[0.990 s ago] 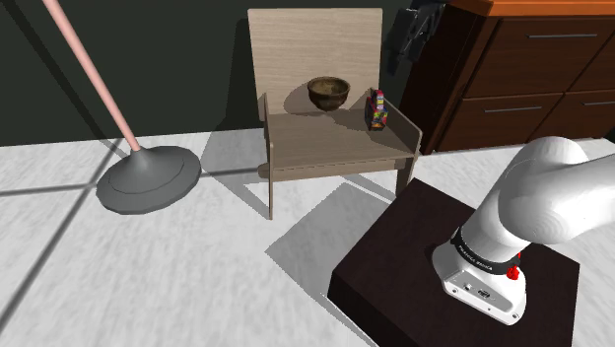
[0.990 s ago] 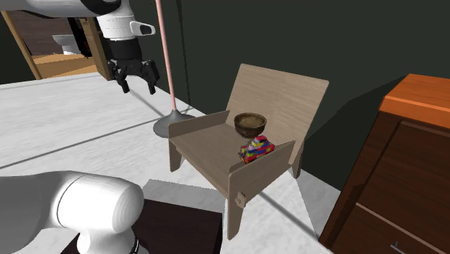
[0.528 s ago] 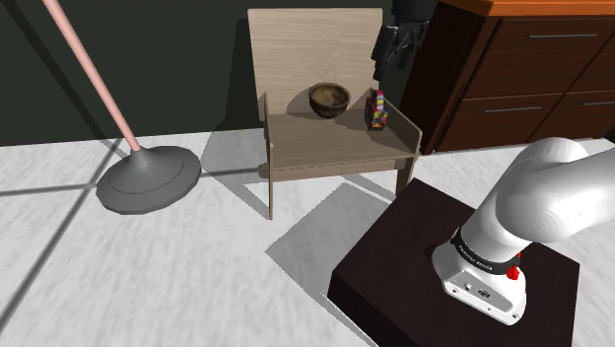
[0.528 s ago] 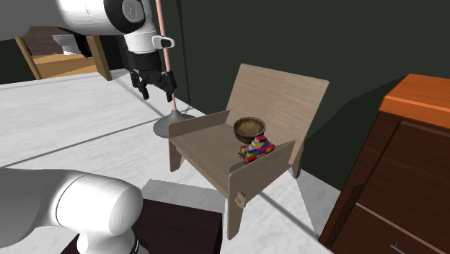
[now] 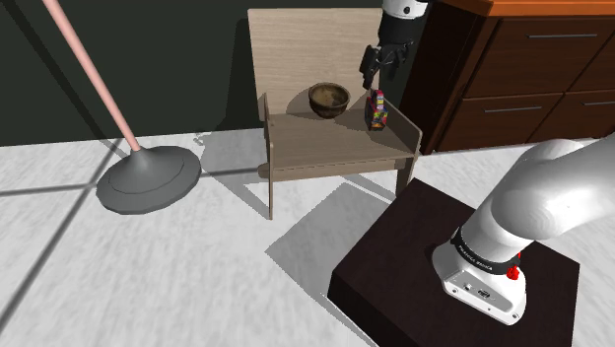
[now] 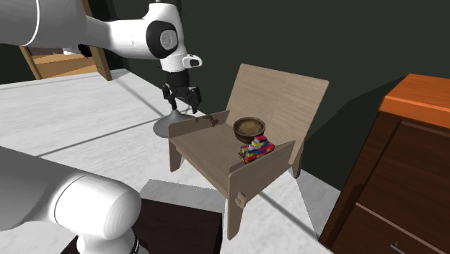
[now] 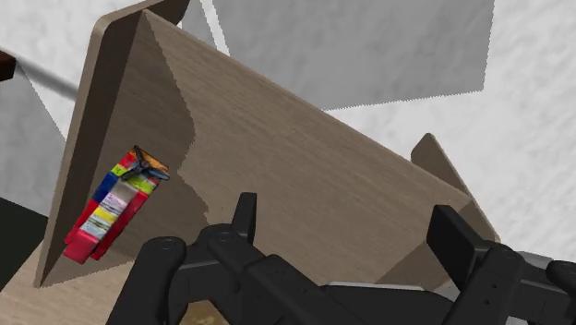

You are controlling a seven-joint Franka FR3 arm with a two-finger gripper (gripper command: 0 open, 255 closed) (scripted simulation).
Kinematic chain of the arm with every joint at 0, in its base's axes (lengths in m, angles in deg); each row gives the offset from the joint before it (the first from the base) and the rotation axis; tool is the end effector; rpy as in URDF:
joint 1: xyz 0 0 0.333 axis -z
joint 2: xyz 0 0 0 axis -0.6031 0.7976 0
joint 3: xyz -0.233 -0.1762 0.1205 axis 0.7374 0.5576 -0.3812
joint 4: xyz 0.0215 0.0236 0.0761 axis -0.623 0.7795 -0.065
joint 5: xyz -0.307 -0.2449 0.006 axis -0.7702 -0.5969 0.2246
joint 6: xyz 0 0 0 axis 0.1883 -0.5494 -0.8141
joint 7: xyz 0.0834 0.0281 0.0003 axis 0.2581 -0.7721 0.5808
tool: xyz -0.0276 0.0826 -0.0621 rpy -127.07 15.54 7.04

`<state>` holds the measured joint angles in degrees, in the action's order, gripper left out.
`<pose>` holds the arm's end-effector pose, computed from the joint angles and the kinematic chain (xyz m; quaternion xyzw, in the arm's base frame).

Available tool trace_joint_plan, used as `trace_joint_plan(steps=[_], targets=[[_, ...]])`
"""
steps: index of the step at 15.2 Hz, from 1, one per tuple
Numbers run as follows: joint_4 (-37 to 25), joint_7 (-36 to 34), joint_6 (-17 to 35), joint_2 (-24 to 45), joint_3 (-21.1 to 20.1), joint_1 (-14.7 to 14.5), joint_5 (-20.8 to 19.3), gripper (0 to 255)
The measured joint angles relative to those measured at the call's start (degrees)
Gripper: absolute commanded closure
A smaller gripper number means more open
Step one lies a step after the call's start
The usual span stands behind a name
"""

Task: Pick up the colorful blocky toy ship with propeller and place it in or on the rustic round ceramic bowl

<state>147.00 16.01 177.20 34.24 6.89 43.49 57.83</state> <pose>0.3809 -0.0676 0.5309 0.9935 -0.1003 0.0527 0.0109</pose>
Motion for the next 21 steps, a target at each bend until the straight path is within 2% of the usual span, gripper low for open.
trace_joint_plan(steps=[11,16,21], targets=[[-2.4,-1.2,15.4,16.7,6.1,5.6,-1.6,0],[-5.4,-1.5,21.0,24.9,8.7,7.5,-0.8,0],[-9.7,-0.1,26.3,34.1,11.6,9.8,1.7,0]])
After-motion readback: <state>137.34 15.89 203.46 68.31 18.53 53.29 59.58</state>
